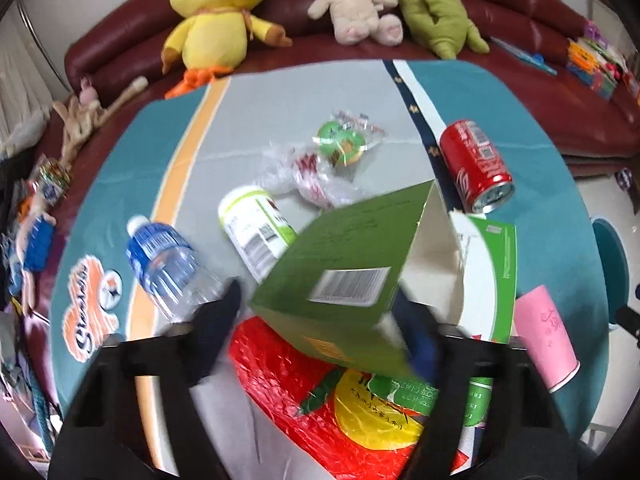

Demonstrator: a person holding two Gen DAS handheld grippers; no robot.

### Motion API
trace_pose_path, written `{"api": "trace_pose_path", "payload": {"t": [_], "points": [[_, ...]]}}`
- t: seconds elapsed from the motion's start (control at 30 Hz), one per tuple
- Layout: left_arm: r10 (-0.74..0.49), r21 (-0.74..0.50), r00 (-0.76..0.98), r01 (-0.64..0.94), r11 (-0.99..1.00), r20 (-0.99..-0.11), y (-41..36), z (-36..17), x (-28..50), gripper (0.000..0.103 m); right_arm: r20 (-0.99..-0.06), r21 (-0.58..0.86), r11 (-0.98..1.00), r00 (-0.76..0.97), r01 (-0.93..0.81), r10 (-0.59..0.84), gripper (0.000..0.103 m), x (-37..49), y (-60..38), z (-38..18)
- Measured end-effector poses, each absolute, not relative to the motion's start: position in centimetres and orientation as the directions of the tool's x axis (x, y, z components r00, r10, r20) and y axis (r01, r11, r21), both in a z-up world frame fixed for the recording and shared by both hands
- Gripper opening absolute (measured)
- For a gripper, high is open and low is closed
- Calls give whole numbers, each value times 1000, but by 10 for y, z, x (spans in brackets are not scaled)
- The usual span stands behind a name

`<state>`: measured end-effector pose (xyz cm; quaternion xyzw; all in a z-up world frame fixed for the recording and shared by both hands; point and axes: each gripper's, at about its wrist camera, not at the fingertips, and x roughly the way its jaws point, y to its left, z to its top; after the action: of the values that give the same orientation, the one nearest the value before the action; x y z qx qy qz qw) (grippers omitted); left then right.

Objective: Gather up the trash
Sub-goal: 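Grasp the green tissue box with the left tool while the right tool grasps the white-green medicine box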

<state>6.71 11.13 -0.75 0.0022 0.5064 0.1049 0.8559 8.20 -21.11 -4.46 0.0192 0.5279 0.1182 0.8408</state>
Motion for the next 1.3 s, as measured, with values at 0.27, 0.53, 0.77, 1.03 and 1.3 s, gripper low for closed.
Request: {"api": "trace_pose_path", "payload": {"t": [0.27, 0.53, 0.77, 1.03, 1.3], "points": [[174, 75, 444, -231, 970, -879, 132, -31, 52, 30, -866, 361, 897, 266, -254, 424, 97, 126, -157, -43], [141, 40, 477, -216, 976, -867, 142, -41, 46, 25, -833, 529, 828, 69, -187, 548, 72, 167, -102, -69], [58, -34, 499, -174, 984, -865, 153, -47, 42, 28, -800, 598, 790, -47, -132, 598, 72, 174, -69, -94], [2, -107, 540, -169, 980, -842, 163, -50, 31, 9, -779, 619, 766, -14, -174, 627, 51, 173, -41, -94], [26, -132, 589, -224, 966, -808, 179, -28, 18, 4, -766, 599, 751, 75, -277, 639, 31, 173, -28, -54]]}}
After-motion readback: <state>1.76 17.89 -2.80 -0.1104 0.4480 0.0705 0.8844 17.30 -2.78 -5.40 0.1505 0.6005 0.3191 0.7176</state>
